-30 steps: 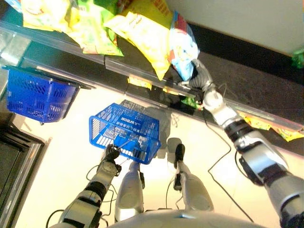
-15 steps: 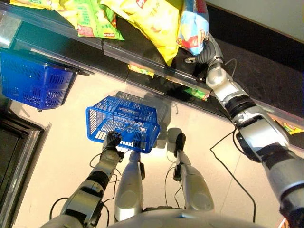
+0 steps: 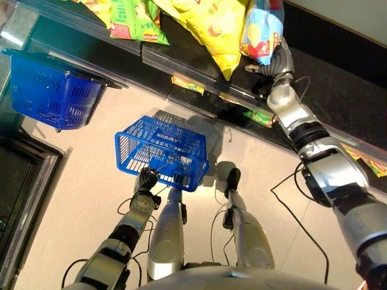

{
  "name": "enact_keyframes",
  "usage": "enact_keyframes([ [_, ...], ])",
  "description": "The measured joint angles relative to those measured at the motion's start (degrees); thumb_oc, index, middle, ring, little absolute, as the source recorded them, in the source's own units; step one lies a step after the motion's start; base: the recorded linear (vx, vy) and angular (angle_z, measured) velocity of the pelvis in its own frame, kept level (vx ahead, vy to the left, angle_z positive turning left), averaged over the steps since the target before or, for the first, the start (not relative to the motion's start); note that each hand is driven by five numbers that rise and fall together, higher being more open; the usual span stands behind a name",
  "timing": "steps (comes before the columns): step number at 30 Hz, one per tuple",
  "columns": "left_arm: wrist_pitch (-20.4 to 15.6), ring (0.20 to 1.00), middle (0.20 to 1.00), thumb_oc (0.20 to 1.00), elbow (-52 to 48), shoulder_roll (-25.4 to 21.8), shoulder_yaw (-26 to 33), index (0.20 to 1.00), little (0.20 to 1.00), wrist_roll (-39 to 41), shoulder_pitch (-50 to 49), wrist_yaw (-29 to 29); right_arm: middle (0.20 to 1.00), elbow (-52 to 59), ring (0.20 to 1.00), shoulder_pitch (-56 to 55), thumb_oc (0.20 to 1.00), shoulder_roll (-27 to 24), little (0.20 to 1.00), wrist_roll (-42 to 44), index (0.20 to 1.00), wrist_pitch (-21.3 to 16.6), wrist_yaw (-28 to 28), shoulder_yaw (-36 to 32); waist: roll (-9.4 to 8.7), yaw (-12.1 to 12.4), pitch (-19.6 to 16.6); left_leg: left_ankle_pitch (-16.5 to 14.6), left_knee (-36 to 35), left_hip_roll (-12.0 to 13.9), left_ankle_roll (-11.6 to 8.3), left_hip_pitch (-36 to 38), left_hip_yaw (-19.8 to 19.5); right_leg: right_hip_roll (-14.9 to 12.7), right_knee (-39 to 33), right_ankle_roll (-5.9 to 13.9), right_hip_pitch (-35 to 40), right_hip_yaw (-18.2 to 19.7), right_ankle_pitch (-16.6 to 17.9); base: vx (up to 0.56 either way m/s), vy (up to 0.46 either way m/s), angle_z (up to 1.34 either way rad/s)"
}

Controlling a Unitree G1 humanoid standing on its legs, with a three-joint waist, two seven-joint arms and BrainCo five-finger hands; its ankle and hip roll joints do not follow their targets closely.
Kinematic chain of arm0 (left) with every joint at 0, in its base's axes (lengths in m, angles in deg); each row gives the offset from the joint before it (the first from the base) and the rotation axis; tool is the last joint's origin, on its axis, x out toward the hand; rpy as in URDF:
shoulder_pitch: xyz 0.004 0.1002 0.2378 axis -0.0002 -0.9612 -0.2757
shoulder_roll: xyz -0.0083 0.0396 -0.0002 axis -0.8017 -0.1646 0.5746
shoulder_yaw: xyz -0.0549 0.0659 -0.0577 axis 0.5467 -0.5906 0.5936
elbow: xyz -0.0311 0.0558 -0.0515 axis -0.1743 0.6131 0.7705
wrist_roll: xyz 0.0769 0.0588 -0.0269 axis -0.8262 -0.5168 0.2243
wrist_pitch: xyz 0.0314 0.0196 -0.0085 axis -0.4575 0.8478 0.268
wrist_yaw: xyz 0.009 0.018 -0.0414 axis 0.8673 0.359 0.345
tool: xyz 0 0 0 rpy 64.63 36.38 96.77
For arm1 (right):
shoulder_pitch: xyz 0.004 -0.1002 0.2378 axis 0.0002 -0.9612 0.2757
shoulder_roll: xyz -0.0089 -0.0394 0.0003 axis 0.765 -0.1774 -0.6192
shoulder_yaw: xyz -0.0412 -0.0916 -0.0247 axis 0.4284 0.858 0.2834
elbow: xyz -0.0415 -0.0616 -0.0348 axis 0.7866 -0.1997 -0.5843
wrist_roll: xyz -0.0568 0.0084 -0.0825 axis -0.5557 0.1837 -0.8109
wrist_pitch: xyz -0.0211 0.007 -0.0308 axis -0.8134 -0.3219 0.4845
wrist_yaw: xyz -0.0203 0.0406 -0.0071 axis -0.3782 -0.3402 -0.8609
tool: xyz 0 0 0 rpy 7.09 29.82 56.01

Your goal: Pick up the snacks into the basket

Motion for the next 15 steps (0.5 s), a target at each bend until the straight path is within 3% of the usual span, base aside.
enact_keyframes([
  [7, 0.1, 0.2, 0.2, 0.2, -0.1, 0.0, 0.1, 0.2, 0.2, -0.1, -0.7, -0.2, 0.2, 5.0, 0.2, -5.0, 0.2, 0.1, 0.2, 3.0, 0.2, -1.2, 1.0, -3.9, 0.38, -0.3, -0.1, 0.2, 0.0, -0.4, 0.31, 0.7, -0.5, -0.3, 0.0, 0.21, 0.9, 0.0, 0.2, 0.01, -0.001, 0.03],
  [15, 0.3, 0.2, 0.2, 0.2, 0.0, -0.2, 3.1, 0.2, 0.2, -0.1, -0.8, 0.0, 0.2, 20.5, 0.2, -21.5, 0.2, 2.8, 0.2, 5.6, 0.2, -3.1, 0.0, -6.4, 0.83, -2.1, -0.5, 0.2, 0.0, -0.4, 0.31, 3.4, -0.4, -0.4, 0.0, 0.36, 3.5, 0.1, 0.1, -0.01, -0.032, 0.01],
])
